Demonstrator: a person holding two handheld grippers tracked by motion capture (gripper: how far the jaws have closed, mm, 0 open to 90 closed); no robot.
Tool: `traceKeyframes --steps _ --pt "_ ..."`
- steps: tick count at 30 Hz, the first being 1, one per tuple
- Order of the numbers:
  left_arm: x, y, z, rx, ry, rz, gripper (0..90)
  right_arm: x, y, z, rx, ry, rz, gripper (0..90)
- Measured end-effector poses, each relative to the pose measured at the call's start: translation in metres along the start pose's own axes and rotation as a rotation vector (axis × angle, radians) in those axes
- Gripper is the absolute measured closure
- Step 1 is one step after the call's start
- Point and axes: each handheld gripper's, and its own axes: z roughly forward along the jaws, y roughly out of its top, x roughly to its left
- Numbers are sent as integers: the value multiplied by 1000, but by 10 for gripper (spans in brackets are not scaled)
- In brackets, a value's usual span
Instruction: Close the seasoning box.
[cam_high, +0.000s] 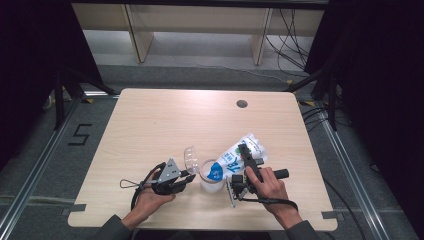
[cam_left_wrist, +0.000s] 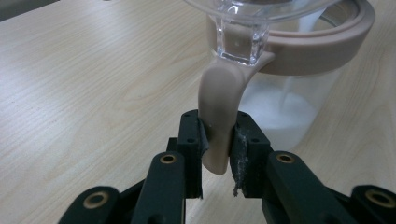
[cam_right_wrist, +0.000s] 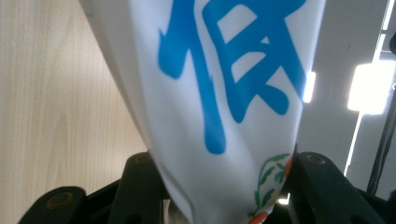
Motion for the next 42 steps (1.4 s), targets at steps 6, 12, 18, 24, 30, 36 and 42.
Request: traceKeyframes --steps 6,12,18,24,30,36,42 --pt "-1 0 0 -5 -3 -7 747 -3 0 1 -27 -20 -48 603" --pt "-1 0 0 -5 -4 -8 747 0 0 0 -10 -7 1 607" --pt "0 0 0 2 0 0 747 -2 0 0 -19 -12 -33 613" --pt "0 0 0 0 -1 0 747 -1 0 0 -14 -7 -21 617" --pt "0 0 0 1 0 0 747 -1 1 -2 13 14 -12 627" --pt "0 0 0 1 0 0 747 2 0 0 -13 -2 12 630" --pt "0 0 0 0 0 0 748 2 0 -1 -12 -3 13 633"
